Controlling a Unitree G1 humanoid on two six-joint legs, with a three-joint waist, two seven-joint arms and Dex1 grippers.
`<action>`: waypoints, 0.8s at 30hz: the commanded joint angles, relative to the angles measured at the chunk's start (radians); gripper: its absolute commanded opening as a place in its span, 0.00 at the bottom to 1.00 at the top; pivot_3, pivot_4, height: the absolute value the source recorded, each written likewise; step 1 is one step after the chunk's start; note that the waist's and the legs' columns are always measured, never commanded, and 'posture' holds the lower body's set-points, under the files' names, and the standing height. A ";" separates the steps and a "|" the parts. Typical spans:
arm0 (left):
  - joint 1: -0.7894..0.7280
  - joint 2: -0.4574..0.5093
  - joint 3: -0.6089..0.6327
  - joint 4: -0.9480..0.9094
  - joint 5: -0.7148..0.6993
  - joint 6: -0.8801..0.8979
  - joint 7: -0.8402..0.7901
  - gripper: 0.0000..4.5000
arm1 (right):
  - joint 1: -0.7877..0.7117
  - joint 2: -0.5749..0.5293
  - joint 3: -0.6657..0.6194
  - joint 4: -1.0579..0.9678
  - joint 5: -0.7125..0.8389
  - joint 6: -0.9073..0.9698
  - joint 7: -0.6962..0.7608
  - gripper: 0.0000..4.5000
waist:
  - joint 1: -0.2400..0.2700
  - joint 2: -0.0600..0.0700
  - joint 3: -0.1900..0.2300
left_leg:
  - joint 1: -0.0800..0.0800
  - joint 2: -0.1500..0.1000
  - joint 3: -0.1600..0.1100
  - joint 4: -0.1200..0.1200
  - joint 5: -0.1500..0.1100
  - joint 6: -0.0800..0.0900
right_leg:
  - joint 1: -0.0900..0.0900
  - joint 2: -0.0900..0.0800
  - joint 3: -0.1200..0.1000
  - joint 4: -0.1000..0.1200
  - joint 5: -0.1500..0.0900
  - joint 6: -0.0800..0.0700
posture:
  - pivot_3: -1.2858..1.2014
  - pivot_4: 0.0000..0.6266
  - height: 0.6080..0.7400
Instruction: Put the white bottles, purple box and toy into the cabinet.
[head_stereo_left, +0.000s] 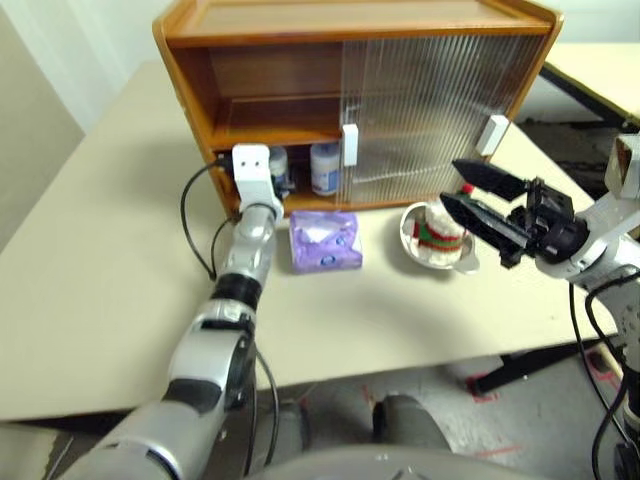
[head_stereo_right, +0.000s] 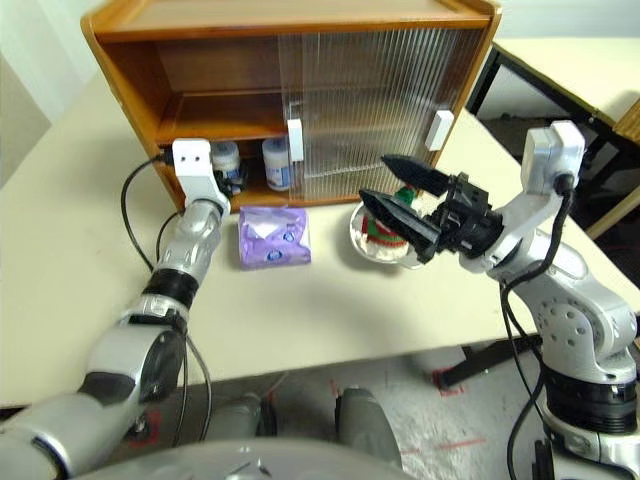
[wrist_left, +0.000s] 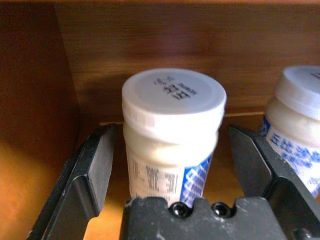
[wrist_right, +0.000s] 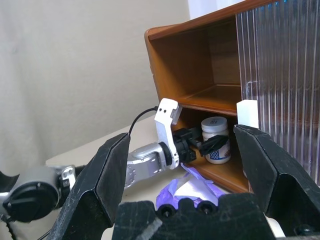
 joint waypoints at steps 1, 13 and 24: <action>0.066 -0.007 -0.030 -0.130 0.018 0.068 -0.013 1.00 | -0.008 -0.003 0.006 0.003 -0.003 -0.009 0.011 1.00 | 0.001 0.000 0.000 | 0.000 0.000 0.000 0.000 0.000 0.000 | 0.000 0.000 0.000 0.000 0.000 0.000 | 0.46 0.00 1.00; 0.187 0.032 -0.032 -0.416 -0.040 0.219 -0.136 1.00 | -0.013 -0.001 0.010 0.010 -0.004 -0.004 0.016 1.00 | 0.002 0.000 0.000 | 0.000 0.000 0.000 0.001 0.000 0.000 | 0.000 0.000 0.000 0.000 0.000 -0.001 | 0.47 0.00 1.00; 0.227 0.162 0.002 -0.550 -0.207 0.310 -0.448 1.00 | -0.022 0.002 0.014 0.020 -0.007 -0.004 0.017 1.00 | 0.003 0.001 0.000 | 0.000 0.000 0.000 0.001 0.000 0.000 | 0.000 0.000 0.000 0.000 0.000 -0.002 | 0.47 0.00 1.00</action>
